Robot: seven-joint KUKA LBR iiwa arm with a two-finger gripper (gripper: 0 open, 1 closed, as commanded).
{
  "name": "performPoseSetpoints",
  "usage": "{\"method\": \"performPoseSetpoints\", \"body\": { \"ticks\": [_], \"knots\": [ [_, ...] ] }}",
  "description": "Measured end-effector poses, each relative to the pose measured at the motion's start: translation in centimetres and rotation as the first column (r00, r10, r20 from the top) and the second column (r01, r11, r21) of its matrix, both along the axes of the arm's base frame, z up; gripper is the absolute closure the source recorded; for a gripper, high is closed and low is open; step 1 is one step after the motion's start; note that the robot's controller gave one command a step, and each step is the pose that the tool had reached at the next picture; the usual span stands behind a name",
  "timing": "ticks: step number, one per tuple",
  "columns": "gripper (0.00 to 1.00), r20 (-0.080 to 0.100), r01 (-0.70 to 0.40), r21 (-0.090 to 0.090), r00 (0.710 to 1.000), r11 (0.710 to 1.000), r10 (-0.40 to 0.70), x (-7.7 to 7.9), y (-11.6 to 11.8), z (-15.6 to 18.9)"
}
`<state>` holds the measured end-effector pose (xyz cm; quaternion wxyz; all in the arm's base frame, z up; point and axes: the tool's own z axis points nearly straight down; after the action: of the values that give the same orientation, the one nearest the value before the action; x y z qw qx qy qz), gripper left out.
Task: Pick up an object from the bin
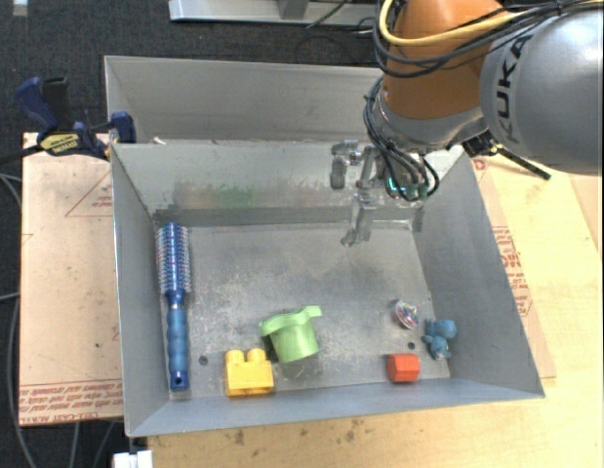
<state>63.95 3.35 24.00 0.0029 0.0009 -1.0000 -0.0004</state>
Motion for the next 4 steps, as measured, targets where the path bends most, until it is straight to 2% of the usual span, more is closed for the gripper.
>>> {"method": "performPoseSetpoints", "body": {
  "ticks": [1, 2, 3, 4],
  "knots": [
    [0.0, 0.001, -0.383, 0.002, 0.924, 0.924, 0.383, -7.4, 1.5, -17.3],
    [0.0, 0.006, -0.801, 0.002, 0.598, 0.598, 0.801, -14.2, 1.5, -14.0],
    [0.0, 0.005, -0.846, -0.003, 0.533, 0.533, 0.846, -13.9, -8.8, -13.9],
    [0.0, 0.011, -0.839, 0.0, 0.544, 0.544, 0.839, -12.4, -15.0, -16.6]
  ]
}}
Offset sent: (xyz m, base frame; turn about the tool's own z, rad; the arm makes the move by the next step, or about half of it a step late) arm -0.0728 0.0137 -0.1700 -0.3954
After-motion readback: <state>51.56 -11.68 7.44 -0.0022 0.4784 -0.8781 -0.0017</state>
